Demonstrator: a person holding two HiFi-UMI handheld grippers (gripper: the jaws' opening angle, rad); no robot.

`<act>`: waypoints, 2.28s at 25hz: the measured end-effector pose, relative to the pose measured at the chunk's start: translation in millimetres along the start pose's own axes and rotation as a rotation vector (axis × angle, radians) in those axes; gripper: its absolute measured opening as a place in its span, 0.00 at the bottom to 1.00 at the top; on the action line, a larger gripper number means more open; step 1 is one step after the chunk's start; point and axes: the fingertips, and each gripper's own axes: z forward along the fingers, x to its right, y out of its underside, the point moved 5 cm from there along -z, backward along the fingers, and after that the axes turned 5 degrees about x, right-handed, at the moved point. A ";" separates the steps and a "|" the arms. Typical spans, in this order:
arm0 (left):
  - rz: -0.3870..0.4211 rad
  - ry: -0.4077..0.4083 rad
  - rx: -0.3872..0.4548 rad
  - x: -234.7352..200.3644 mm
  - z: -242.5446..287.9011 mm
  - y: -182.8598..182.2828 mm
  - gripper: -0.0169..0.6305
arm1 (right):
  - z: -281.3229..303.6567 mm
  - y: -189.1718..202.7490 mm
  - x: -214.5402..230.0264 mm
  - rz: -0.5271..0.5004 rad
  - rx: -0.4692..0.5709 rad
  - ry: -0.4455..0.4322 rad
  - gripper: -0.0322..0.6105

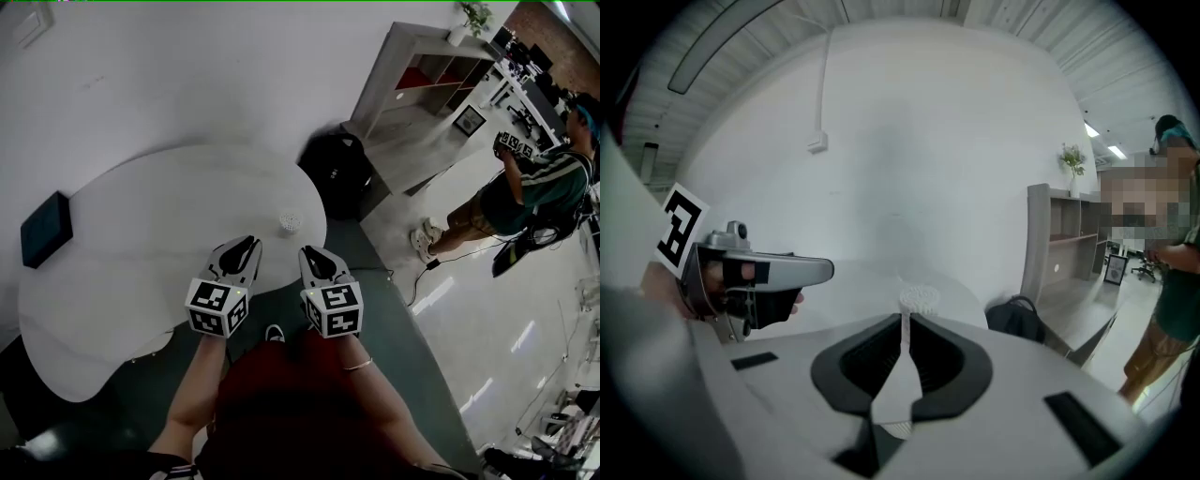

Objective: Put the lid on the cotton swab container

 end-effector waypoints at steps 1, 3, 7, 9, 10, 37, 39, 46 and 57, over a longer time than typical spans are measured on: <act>-0.003 0.004 0.002 -0.4 0.8 -0.7 0.07 | 1.5 0.9 -0.8 0.000 -0.006 0.001 0.08; -0.003 0.007 0.005 -1.5 3.0 -2.3 0.07 | 5.5 5.2 -1.5 -0.001 -0.023 -0.008 0.13; 0.005 0.001 0.001 -7.2 8.6 -6.1 0.07 | 17.3 13.0 -2.3 0.002 -0.062 -0.031 0.27; 0.008 -0.003 -0.003 -10.3 11.2 -6.8 0.07 | 23.7 14.3 -1.2 0.001 -0.071 -0.032 0.30; 0.009 -0.004 -0.006 -11.4 12.7 -6.6 0.07 | 26.9 14.5 -0.2 0.002 -0.073 -0.031 0.32; -0.099 -0.178 -0.063 -61.4 62.4 1.6 0.07 | 90.1 24.4 15.0 -0.082 -0.158 -0.131 0.47; -0.097 -0.171 -0.068 -67.2 71.8 -0.8 0.07 | 92.2 24.7 15.8 -0.085 -0.162 -0.137 0.47; -0.085 -0.068 -0.091 -74.9 106.6 -14.9 0.07 | 96.3 26.8 18.1 -0.100 -0.179 -0.149 0.47; -0.079 0.103 -0.133 -58.2 119.5 -21.9 0.06 | 97.7 26.1 19.2 -0.104 -0.193 -0.141 0.44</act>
